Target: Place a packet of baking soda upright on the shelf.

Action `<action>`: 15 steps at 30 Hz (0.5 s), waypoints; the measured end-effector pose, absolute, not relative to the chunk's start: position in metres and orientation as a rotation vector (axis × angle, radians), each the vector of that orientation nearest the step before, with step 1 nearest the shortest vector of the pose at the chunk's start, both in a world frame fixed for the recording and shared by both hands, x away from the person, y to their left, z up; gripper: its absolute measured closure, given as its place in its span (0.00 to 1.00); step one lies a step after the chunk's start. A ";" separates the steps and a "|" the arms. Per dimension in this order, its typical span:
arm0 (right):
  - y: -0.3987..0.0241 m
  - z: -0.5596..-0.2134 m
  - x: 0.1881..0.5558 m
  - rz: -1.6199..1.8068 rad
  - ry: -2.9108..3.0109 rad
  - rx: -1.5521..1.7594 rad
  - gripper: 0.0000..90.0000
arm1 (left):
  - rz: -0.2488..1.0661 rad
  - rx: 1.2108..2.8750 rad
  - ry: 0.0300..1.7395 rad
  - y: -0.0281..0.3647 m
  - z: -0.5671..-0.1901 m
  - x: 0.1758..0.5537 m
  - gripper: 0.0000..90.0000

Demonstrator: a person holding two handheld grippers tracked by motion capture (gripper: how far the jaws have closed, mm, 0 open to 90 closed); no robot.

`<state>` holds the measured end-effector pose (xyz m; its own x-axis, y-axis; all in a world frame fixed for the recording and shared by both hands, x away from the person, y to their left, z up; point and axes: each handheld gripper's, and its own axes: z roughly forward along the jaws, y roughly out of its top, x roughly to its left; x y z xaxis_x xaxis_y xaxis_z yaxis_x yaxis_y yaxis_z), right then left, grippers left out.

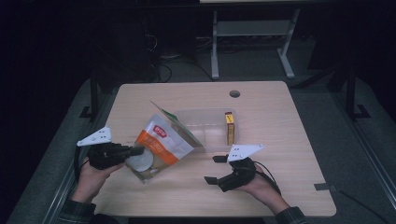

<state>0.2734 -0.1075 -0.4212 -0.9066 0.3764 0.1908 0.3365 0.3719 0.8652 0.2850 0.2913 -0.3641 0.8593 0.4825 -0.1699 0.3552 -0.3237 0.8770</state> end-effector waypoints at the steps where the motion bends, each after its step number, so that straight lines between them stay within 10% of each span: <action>1: -0.108 -0.421 0.273 1.606 2.570 0.668 0.22 | 0.146 1.944 0.619 0.291 -0.364 0.285 1.00; 15: -0.102 -0.414 0.273 1.760 2.550 0.626 0.46 | 0.032 1.972 0.507 0.232 -0.378 0.278 1.00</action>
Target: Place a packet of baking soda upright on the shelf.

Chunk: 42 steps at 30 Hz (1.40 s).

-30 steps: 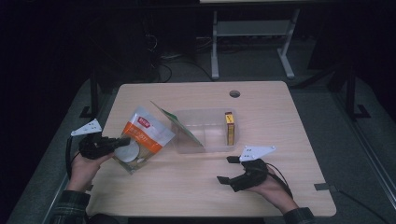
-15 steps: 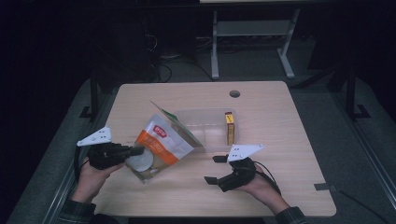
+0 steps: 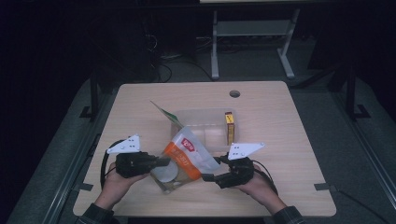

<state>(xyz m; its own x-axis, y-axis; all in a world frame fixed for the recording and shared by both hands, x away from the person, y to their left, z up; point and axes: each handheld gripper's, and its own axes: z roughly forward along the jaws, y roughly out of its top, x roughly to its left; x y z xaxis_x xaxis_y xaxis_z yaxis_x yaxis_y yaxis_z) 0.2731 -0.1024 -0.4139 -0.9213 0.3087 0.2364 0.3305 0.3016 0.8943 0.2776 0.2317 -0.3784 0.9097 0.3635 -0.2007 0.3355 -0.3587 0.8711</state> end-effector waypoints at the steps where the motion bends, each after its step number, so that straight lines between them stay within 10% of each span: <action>1: -0.101 -0.414 0.273 -1.741 -2.519 -0.614 0.49 | 0.030 1.976 0.504 0.229 -0.380 0.278 1.00; 14: -0.089 -0.417 0.275 -1.662 -2.483 -0.561 0.99 | 0.011 1.968 0.497 0.219 -0.384 0.279 1.00; 30: -0.099 -0.396 0.272 -1.728 -2.423 -0.455 1.00 | 0.053 2.055 0.442 0.179 -0.393 0.282 0.97; 42: -0.114 -0.377 0.262 -1.712 -2.540 -0.395 1.00 | 0.111 2.098 0.444 0.170 -0.399 0.279 0.61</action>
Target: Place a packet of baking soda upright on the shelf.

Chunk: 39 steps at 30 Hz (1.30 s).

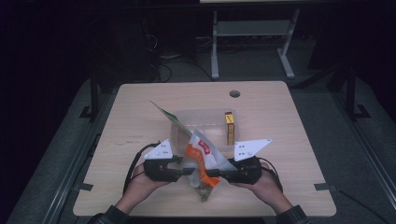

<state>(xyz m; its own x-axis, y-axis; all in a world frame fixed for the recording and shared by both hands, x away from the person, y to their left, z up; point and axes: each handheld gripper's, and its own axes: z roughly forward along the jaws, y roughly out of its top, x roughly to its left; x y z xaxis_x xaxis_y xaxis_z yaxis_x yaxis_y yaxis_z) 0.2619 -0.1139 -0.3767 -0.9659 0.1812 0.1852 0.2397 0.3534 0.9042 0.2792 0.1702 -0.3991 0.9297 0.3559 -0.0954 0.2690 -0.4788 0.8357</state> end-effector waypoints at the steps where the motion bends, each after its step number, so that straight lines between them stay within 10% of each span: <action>1: -0.115 -0.375 0.261 -1.702 -2.559 -0.396 1.00 | 0.106 2.092 0.448 0.171 -0.400 0.279 0.58; 14: -0.143 -0.360 0.258 -1.700 -2.650 -0.418 1.00 | 0.143 2.128 0.524 0.191 -0.411 0.282 0.36; 39: -0.174 -0.344 0.274 -1.698 -2.711 -0.522 1.00 | 0.234 2.163 0.683 0.247 -0.431 0.304 0.25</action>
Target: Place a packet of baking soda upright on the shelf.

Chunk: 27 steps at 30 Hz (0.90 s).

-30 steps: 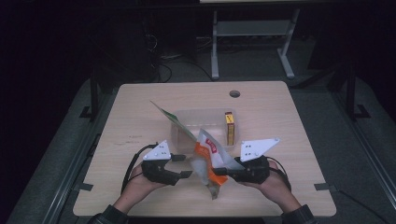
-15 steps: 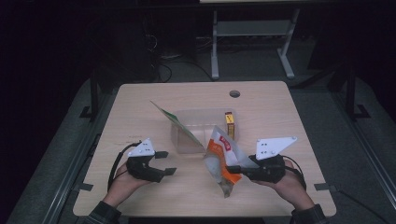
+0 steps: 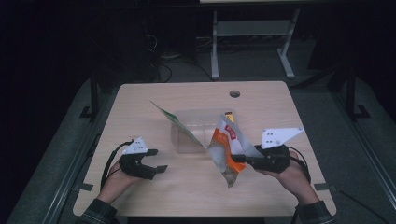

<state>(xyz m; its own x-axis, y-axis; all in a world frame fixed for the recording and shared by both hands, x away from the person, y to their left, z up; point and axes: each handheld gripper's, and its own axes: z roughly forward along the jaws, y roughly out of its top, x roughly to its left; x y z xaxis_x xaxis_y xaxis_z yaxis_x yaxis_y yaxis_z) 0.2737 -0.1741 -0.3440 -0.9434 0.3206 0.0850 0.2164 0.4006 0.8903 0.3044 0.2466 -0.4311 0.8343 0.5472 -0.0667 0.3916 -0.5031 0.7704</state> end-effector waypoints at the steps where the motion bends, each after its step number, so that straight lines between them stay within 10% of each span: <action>1: -0.174 -0.342 0.276 1.594 2.544 0.494 1.00 | 0.231 2.170 0.679 0.246 -0.432 0.305 0.25; 27: -0.150 -0.318 0.363 1.478 2.477 0.599 1.00 | 0.229 2.184 0.673 0.246 -0.438 0.306 0.23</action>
<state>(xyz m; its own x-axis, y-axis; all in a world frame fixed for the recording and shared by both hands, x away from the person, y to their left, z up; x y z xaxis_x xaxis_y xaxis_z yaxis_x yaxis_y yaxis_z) 0.3629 -0.1497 -0.3184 -0.8991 0.4360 0.0387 0.2410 0.4194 0.8752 0.3061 0.2457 -0.4379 0.8404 0.5384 -0.0614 0.3894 -0.5212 0.7595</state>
